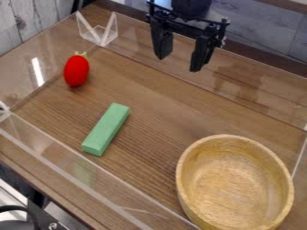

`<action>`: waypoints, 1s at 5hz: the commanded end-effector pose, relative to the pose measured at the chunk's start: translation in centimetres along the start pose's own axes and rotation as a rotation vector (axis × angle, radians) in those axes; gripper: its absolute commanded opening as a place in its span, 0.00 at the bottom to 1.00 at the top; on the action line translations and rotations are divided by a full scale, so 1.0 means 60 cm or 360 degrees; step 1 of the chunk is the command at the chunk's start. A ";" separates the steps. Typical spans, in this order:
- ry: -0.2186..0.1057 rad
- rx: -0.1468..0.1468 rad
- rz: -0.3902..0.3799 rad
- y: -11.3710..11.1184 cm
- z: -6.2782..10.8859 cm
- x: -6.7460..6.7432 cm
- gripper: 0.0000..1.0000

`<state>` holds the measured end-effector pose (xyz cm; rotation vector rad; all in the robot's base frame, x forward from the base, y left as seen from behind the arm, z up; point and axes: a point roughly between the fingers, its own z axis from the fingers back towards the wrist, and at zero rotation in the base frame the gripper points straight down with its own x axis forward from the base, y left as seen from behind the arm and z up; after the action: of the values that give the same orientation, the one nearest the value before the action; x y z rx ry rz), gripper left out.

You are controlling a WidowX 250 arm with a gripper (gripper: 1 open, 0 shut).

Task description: Move the red fruit to the right

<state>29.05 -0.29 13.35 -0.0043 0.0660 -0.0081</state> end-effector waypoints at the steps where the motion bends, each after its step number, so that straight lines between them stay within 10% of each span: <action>1: 0.0049 -0.0002 -0.0027 -0.001 -0.019 -0.004 1.00; 5: -0.0031 -0.0036 0.0293 0.276 -0.026 -0.026 1.00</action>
<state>26.56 15.89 10.06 -0.0494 0.1075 0.1895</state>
